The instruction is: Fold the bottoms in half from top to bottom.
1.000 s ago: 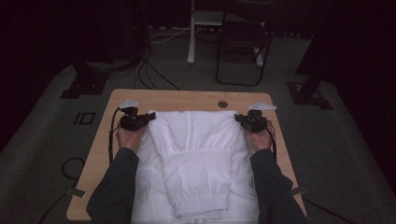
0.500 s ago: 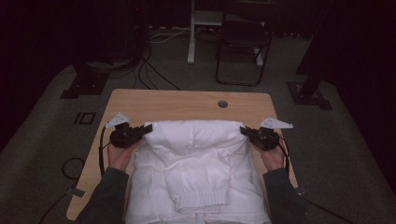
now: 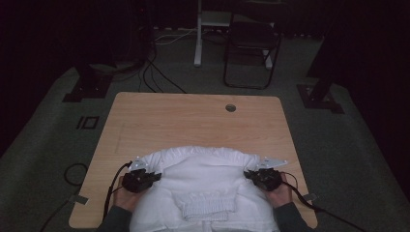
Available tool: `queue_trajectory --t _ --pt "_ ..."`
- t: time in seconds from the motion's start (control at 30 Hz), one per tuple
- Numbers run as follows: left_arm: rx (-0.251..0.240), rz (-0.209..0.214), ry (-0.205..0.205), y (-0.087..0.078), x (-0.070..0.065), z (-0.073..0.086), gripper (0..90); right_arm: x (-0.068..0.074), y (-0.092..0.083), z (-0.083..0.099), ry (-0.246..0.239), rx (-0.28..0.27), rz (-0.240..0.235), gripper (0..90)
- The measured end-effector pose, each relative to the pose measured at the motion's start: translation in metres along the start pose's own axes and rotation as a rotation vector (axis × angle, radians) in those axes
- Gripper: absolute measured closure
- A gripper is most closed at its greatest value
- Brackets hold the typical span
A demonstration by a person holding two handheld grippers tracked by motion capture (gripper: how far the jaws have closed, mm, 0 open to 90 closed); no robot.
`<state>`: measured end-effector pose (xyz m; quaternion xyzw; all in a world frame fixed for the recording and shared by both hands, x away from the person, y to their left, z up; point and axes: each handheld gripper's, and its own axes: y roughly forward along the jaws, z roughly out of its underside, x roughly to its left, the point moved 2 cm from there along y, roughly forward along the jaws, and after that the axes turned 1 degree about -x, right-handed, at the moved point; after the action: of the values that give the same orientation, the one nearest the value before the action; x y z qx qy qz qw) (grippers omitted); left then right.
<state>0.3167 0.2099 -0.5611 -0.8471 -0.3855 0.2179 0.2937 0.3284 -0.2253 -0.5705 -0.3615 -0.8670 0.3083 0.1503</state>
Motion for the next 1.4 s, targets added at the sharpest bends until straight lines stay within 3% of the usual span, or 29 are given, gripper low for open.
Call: queue_trajectory --t 0.1,0.17,0.3,0.47,0.6,0.73,0.83,0.93,1.03,1.13,1.27,1.4 --pt "0.021 -0.07 0.065 0.007 -0.002 -0.009 83.1 -0.002 0.008 -0.006 -0.004 0.015 0.021 86.0" --pt "0.017 -0.11 0.083 0.012 0.001 -0.015 83.1 -0.005 0.014 -0.011 -0.007 0.016 0.039 85.9" --pt "-0.008 -0.135 0.052 0.023 0.016 -0.026 83.0 -0.014 0.026 -0.022 0.01 0.016 0.057 85.8" --pt "-0.016 -0.187 0.057 0.035 0.03 -0.04 83.1 -0.028 0.042 -0.036 0.034 0.008 0.073 85.8" --pt "-0.027 -0.219 0.022 0.046 0.046 -0.053 83.0 -0.036 0.058 -0.053 0.025 0.024 0.114 85.8" --pt "-0.034 -0.258 -0.014 0.057 0.06 -0.067 83.0 -0.047 0.075 -0.07 0.076 0.025 0.143 85.8" --pt "-0.038 -0.27 -0.064 0.062 0.069 -0.074 83.0 -0.049 0.085 -0.081 0.075 0.035 0.182 85.7" --pt "-0.043 -0.275 -0.106 0.062 0.074 -0.077 83.2 -0.052 0.09 -0.087 0.095 0.047 0.173 85.7" --pt "-0.077 -0.245 -0.146 0.052 0.076 -0.08 84.3 -0.06 0.086 -0.089 0.146 0.033 0.127 86.1" --pt "-0.164 -0.231 -0.141 0.028 0.074 -0.091 84.6 -0.065 0.066 -0.093 0.186 -0.072 0.109 86.3" --pt "-0.307 -0.217 -0.105 -0.007 0.06 -0.117 84.7 -0.061 0.032 -0.115 0.142 -0.195 0.128 86.5" --pt "-0.43 -0.17 -0.081 -0.045 0.047 -0.137 84.7 -0.059 -0.009 -0.139 0.136 -0.34 0.141 86.5"
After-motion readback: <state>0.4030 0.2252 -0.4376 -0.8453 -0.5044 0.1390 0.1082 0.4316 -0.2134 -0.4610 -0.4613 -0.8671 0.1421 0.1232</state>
